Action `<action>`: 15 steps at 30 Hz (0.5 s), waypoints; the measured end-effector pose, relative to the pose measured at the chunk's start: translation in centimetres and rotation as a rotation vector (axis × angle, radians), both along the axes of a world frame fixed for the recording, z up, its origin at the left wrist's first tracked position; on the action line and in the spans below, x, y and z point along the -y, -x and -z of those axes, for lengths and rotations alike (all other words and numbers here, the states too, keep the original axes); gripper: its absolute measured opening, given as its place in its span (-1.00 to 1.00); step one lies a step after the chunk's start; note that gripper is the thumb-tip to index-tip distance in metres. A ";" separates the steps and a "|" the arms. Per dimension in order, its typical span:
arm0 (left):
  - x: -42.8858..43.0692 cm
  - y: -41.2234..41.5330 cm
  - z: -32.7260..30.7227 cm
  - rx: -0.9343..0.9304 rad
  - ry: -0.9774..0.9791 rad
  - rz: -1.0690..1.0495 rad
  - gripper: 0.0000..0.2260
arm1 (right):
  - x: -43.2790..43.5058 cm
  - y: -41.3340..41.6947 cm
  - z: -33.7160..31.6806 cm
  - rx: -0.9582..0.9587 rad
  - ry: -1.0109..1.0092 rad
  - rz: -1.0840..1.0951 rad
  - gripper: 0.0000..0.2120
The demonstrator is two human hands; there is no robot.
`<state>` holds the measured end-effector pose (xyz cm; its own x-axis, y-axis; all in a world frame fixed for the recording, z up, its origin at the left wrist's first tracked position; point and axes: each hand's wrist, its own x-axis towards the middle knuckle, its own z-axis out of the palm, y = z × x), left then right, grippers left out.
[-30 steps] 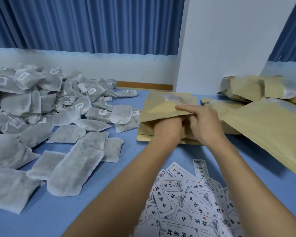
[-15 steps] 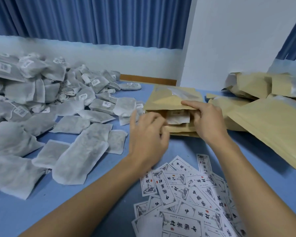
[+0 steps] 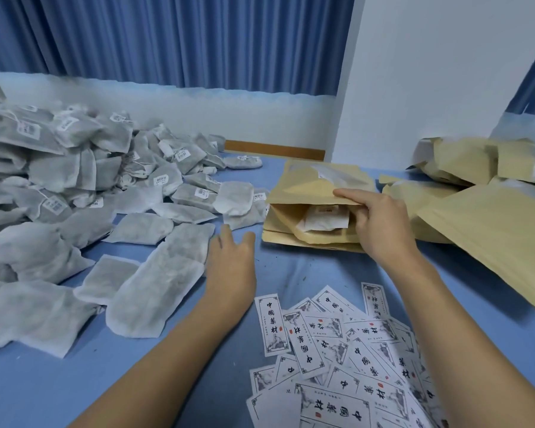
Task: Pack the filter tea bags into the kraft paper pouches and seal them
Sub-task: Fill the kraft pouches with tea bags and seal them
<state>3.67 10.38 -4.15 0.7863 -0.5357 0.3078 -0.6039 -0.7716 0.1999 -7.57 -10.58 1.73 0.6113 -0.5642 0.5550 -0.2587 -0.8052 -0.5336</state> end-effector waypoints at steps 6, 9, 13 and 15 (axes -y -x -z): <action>-1.3 -0.4 -0.6 -0.127 -0.073 -0.073 -0.69 | 0.3 0.0 0.2 0.000 -0.012 -0.016 -0.50; -1.5 0.2 -1.1 -0.054 0.210 0.020 -0.67 | 0.3 0.0 0.0 -0.007 -0.018 -0.009 -0.50; -0.6 2.6 -2.5 0.249 0.633 0.350 -0.51 | 0.0 0.0 -0.1 -0.003 -0.055 -0.007 -0.48; 0.2 3.9 -2.5 0.426 0.705 0.594 -0.60 | -0.2 0.0 -0.2 -0.006 -0.064 -0.006 -0.47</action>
<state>-0.25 10.15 -1.65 0.2030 -0.3924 0.8971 -0.9786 -0.1130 0.1721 -7.59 -10.39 1.97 0.6175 -0.5948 0.5147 -0.2574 -0.7712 -0.5823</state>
